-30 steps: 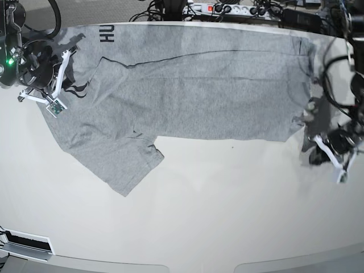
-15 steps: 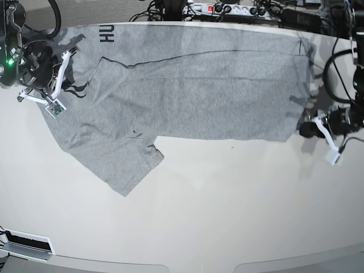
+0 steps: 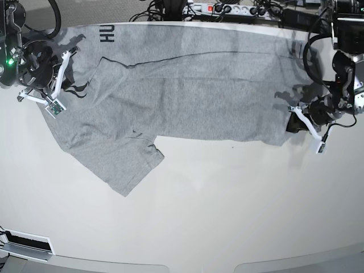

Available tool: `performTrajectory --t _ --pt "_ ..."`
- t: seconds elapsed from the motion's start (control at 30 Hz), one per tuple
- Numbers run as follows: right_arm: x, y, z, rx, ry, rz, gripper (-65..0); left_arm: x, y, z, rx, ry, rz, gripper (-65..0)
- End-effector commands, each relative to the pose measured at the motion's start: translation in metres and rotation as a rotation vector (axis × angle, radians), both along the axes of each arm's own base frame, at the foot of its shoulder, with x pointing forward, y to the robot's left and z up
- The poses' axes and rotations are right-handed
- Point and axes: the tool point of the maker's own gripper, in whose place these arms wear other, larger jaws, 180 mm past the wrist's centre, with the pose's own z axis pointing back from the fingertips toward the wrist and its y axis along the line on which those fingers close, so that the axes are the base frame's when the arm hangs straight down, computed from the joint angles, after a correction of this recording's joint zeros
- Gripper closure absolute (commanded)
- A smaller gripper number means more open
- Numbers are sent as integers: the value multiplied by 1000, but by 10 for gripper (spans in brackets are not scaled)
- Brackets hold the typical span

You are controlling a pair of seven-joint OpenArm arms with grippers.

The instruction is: Layout the t-shirt on the table in an organized manner, then fold the t-shirt properly

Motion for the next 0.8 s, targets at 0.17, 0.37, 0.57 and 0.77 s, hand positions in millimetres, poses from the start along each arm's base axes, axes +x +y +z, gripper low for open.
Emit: performTrajectory --t 0.17,0.37,0.57,0.77 --pt "7 -3 8 -4 -32 9 0 28 26 22 113 -90 35 0" --pt "6 -4 7 -8 -25 8 0 53 41 41 185 -176 83 0" --pt "5 -4 7 -9 -20 7 0 73 46 62 180 -191 94 0" --pt "5 -4 7 -10 -20 7 0 67 83 76 95 -146 272 0"
